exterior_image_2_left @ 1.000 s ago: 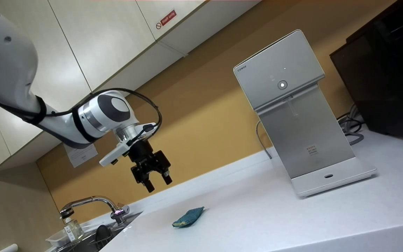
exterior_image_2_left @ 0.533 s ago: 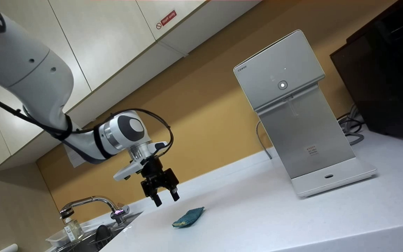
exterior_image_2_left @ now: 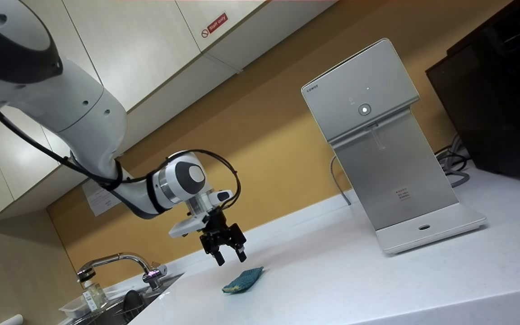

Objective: Clean the counter

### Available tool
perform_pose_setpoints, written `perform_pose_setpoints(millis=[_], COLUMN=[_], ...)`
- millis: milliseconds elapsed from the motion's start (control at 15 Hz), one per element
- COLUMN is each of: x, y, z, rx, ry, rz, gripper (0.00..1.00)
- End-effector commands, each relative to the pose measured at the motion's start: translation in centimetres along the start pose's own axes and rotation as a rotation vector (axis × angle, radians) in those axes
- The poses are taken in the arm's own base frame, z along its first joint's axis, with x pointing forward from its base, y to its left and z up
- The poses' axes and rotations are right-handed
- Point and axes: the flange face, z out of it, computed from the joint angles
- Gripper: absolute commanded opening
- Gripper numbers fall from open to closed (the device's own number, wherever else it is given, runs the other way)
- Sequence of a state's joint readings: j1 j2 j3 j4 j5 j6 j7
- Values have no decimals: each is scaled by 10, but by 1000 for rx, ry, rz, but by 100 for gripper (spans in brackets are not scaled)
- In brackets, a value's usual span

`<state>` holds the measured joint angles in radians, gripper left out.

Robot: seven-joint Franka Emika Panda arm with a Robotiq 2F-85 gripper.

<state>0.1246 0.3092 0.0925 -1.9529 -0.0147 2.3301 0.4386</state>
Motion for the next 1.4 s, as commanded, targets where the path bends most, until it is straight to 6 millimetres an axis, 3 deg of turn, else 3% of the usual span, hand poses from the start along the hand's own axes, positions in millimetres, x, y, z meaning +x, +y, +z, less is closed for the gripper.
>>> perform_pose_setpoints(millis=[0, 200, 267, 400, 1067, 1333], x=[11, 13, 13, 13, 7, 5], y=[0, 4, 4, 4, 3, 22], z=[6, 16, 19, 24, 46, 45], rx=[-8, -21, -24, -31, -45, -65], ry=[7, -1, -2, -7, -49, -41], rz=[49, 65, 68, 74, 76, 118], gripper=[100, 99, 75, 69, 0, 0])
